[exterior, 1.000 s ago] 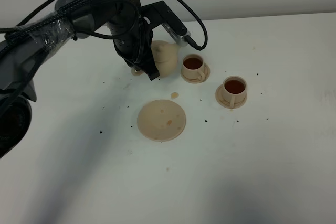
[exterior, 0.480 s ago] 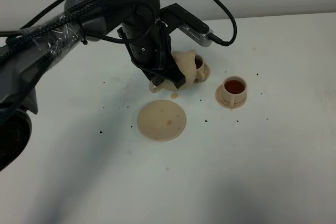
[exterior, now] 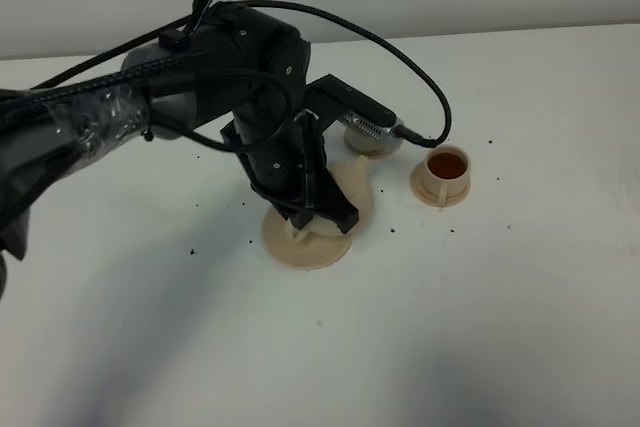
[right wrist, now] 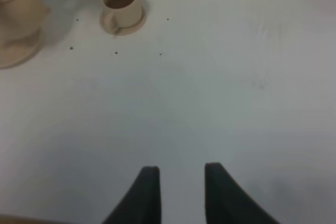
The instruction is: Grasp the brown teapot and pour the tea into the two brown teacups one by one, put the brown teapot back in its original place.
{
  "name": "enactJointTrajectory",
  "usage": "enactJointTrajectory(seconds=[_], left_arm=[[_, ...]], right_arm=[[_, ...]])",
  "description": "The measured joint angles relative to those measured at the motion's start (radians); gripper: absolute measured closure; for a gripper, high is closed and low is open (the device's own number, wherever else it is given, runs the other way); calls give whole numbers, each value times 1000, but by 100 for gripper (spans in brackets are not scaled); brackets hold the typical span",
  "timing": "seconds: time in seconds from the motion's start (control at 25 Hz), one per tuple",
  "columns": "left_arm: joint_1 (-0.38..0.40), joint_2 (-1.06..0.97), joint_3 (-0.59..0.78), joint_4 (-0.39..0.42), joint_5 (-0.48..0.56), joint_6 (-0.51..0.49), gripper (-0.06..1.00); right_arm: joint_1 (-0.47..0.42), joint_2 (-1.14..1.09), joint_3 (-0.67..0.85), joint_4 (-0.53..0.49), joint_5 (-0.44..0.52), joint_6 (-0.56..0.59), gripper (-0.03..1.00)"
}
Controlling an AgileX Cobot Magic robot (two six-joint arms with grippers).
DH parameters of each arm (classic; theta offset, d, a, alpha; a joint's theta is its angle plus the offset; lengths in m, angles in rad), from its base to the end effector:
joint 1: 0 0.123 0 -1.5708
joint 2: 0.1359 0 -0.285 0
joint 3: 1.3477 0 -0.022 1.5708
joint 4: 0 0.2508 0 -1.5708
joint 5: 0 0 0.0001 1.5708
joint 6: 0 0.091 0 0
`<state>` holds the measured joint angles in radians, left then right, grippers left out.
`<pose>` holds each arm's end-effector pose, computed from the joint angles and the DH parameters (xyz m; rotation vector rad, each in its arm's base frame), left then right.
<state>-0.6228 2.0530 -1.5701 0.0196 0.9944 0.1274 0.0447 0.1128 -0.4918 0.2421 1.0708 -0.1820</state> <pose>0.3431 -0.2445 0.1894 1.0978 2.7509 -0.0408 0.0108 0.0197 0.2758 -0.2389 2.1426 0.2178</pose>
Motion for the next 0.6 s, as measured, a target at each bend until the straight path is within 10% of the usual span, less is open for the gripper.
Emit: enactJointTrajectory(seconds=[0.6], left_arm=[[16,-51,214,0,-212,-58,79]], right_arm=[[0,0,0,0,0,0,73]])
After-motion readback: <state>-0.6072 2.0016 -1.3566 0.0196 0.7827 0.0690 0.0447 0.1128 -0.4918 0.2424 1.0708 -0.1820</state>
